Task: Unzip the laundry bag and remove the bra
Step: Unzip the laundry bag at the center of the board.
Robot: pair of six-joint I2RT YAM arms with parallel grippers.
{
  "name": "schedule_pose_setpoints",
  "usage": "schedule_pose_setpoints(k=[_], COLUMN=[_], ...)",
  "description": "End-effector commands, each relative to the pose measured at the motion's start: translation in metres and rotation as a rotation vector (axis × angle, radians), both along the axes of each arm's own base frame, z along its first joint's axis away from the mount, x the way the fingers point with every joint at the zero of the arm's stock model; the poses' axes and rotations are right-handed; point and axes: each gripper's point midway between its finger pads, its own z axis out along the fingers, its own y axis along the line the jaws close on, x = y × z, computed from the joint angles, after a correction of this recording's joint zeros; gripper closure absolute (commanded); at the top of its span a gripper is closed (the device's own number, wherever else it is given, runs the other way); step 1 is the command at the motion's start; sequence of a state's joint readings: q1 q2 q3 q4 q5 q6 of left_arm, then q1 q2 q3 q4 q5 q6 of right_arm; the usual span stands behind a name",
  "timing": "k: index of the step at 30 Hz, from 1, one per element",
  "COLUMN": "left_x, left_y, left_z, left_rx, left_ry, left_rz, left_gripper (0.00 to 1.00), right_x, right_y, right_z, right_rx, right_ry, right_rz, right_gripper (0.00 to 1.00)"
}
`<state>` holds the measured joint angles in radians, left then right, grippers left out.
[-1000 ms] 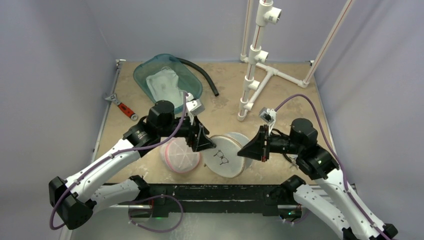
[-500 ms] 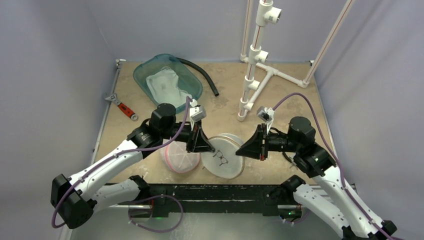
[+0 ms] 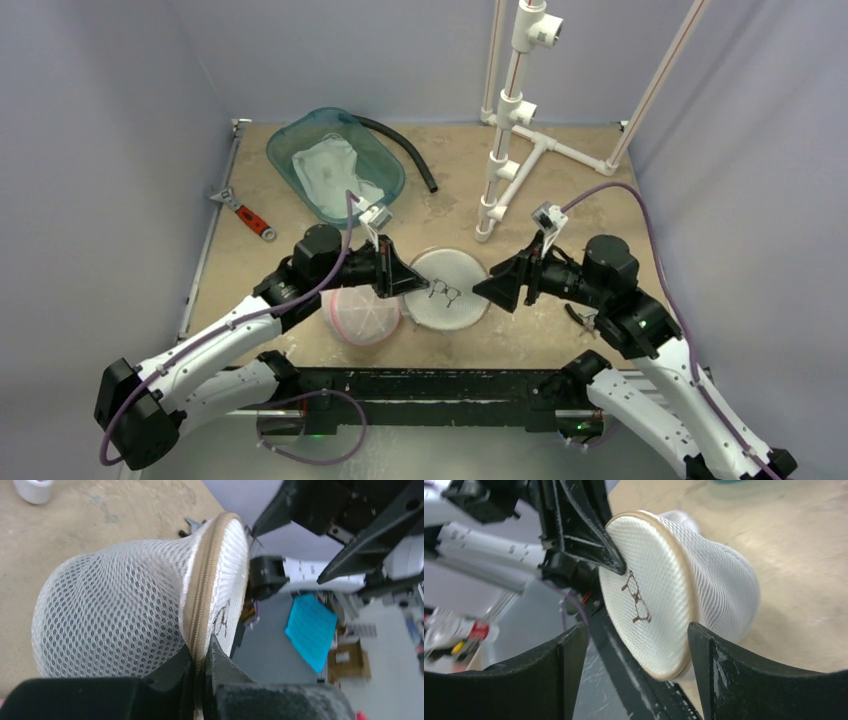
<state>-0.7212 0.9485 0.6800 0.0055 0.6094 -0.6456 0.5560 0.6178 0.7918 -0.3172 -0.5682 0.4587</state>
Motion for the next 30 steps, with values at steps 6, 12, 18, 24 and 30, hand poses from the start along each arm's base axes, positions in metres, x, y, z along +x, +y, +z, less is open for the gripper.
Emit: schedule_pose_setpoints(k=[6, 12, 18, 24, 30], left_x=[0.054, 0.066, 0.059, 0.063, 0.067], left_y=[0.028, 0.046, 0.032, 0.017, 0.010], left_z=[0.041, 0.038, 0.044, 0.044, 0.002], left_rx=[-0.443, -0.568, -0.621, -0.621, -0.575], left_ry=[0.205, 0.269, 0.288, 0.243, 0.268], left_rz=[0.490, 0.642, 0.639, 0.653, 0.706], left_gripper=[1.00, 1.00, 1.00, 1.00, 1.00], right_x=[0.022, 0.012, 0.019, 0.033, 0.050], right_y=[-0.038, -0.031, -0.016, -0.009, -0.011], right_z=[0.029, 0.009, -0.003, -0.010, -0.051], right_rx=[0.125, 0.298, 0.376, 0.438, 0.422], right_ry=[-0.068, 0.042, 0.139, 0.220, 0.319], right_rz=[-0.342, -0.334, -0.304, -0.336, -0.437], right_gripper=[0.26, 0.34, 0.35, 0.31, 0.34])
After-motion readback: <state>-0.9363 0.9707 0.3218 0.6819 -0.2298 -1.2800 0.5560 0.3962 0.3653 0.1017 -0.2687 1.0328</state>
